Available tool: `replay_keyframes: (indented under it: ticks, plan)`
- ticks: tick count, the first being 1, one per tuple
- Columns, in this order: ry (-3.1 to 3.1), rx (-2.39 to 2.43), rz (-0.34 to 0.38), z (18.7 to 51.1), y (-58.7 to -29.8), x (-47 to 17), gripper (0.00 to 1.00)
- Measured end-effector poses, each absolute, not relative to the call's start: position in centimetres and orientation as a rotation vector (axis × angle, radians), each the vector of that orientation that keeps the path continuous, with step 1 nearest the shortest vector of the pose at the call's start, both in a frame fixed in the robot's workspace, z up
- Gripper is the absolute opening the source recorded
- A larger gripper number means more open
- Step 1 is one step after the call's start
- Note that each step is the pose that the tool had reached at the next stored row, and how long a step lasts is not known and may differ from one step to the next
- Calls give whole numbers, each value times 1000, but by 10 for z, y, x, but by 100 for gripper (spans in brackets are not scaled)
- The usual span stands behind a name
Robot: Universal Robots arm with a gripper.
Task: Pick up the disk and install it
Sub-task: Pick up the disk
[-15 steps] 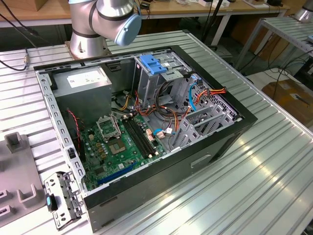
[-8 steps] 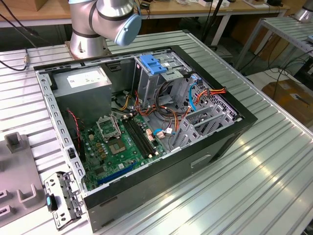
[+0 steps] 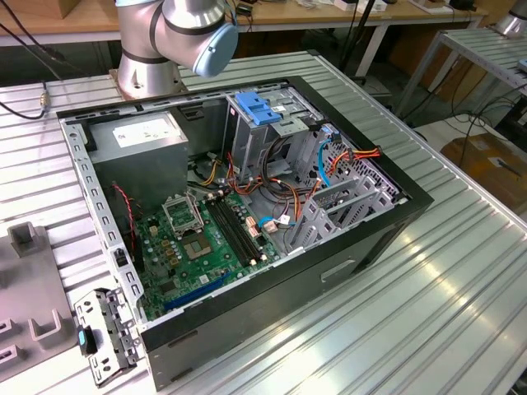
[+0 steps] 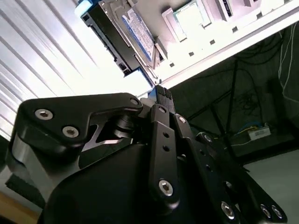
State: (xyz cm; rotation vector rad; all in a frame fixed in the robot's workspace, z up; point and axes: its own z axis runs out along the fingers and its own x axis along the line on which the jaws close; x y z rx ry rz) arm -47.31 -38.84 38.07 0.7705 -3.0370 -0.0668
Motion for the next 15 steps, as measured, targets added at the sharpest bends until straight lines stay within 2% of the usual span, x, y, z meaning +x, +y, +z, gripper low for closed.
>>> replay_keyframes:
  ticks: [9, 15]
  plan:
    - [-2932, 1092, -65, 381, -388, -473, 11]
    - [-2917, 1129, -65, 381, -388, -473, 11]
